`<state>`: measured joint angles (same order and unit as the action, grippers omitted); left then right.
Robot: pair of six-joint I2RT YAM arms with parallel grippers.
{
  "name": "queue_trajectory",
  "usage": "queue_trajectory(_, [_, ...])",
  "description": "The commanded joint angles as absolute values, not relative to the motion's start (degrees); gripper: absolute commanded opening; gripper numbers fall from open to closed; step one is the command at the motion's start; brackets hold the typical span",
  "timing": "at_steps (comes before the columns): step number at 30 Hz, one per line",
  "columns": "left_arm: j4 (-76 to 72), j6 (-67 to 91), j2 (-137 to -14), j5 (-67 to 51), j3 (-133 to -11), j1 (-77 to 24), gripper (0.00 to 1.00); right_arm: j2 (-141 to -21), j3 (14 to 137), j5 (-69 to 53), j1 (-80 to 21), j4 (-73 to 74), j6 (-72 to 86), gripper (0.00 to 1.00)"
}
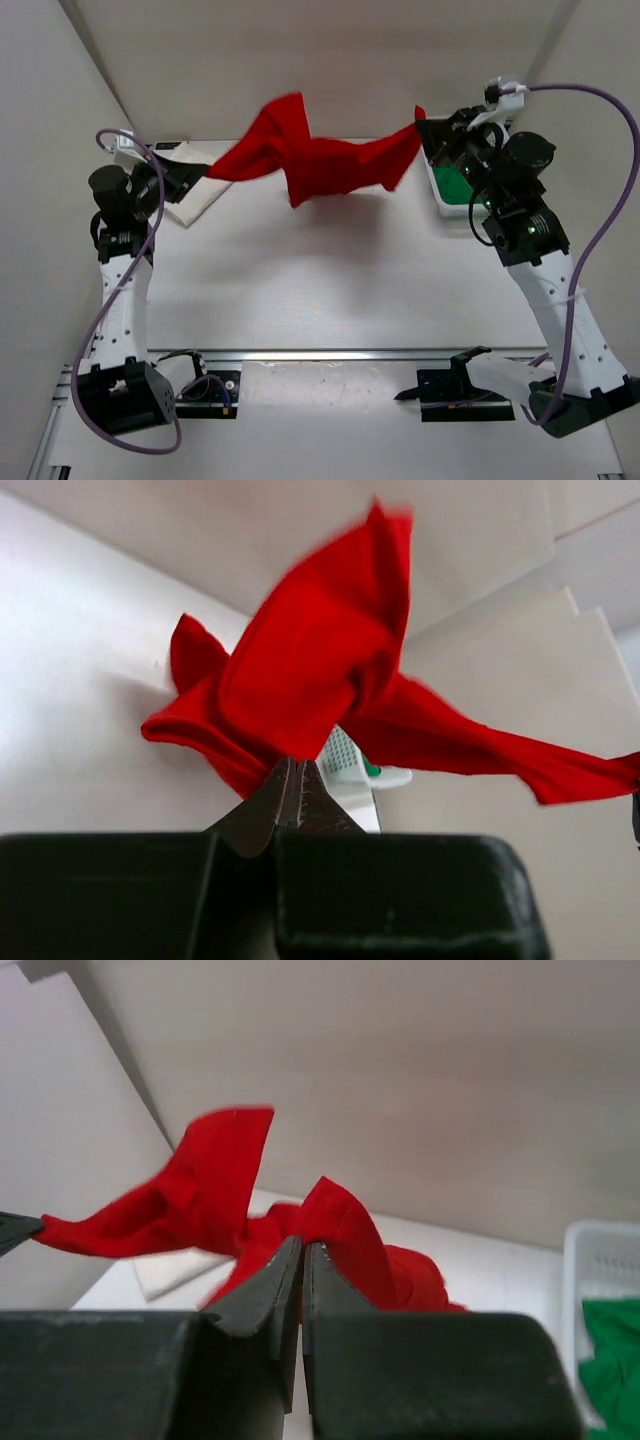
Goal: Fold and stack the t-shirts
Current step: Flatten out the tshirt
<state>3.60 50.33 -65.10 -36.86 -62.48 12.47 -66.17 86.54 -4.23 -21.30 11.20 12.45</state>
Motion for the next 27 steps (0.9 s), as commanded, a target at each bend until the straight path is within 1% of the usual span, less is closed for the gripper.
queue_trajectory(1, [2.8,48.3,-60.1,-34.5,-56.7,12.0,0.0,-62.2,80.7,-7.2,-18.7,10.7,15.5,0.0])
queue_trajectory(3, [2.3,46.8,-58.5,-31.5,-54.3,12.0,0.02,-61.4,80.4,-9.2,-17.8,11.2,16.2,0.0])
queue_trajectory(4, [5.2,44.2,-58.2,-26.9,-53.7,11.8,0.1,-61.6,81.1,-9.8,-17.9,11.7,16.3,0.0])
queue_trajectory(5, [6.8,41.6,-58.0,-24.4,-53.4,10.6,0.23,-61.8,82.3,-9.5,-18.7,12.1,15.7,0.0])
queue_trajectory(6, [8.6,40.8,-58.1,-21.6,-51.9,10.1,0.29,-62.2,83.0,-9.1,-19.9,12.5,16.0,0.0])
queue_trajectory(8, [9.1,40.2,-57.0,-21.4,-48.4,11.3,0.44,-63.2,83.4,-6.9,-21.6,14.7,14.3,0.01])
queue_trajectory(10, [9.0,38.9,-54.8,-18.6,-43.6,9.8,0.46,-62.3,80.0,-6.2,-22.3,14.6,14.6,0.0])
queue_trajectory(12, [10.5,36.1,-53.7,-13.0,-42.5,2.2,0.51,-60.8,71.1,-6.8,-22.6,12.2,16.3,0.0])
queue_trajectory(13, [12.5,34.4,-53.6,-8.0,-42.0,0.8,0.54,-58.6,68.7,-6.8,-22.6,11.9,17.4,0.0])
queue_trajectory(15, [10.9,33.7,-53.6,-5.8,-40.1,-11.4,0.58,-56.1,58.4,-7.4,-22.8,9.9,19.8,0.0])
queue_trajectory(16, [9.4,33.5,-54.6,-4.1,-38.3,-14.5,0.59,-53.7,53.7,-7.9,-22.2,8.7,20.6,0.0])
queue_trajectory(17, [8.0,34.2,-57.0,-0.5,-38.1,-20.9,0.58,-52.1,51.4,-8.5,-22.3,8.3,22.0,0.0])
queue_trajectory(18, [7.2,34.3,-58.5,-0.1,-38.5,-26.7,0.57,-50.6,47.7,-8.8,-22.2,8.1,22.9,0.0])
queue_trajectory(19, [6.5,34.2,-62.3,1.5,-39.0,-30.2,0.58,-50.1,45.0,-9.0,-22.0,8.1,23.3,0.0])
queue_trajectory(20, [5.5,34.9,-66.9,1.3,-40.1,-31.0,0.57,-48.6,44.0,-9.4,-22.4,8.3,23.7,0.0])
queue_trajectory(22, [4.1,35.9,-73.3,-2.7,-42.3,-33.2,0.57,-46.9,40.3,-7.6,-23.6,9.0,24.1,0.0])
queue_trajectory(25, [2.9,35.5,-81.4,-0.1,-47.4,-35.6,0.56,-44.0,36.8,-7.4,-24.2,9.3,24.3,0.0])
queue_trajectory(27, [3.5,34.8,-86.3,-0.4,-53.1,-36.5,0.57,-42.7,35.1,-8.0,-23.4,8.8,25.5,0.0])
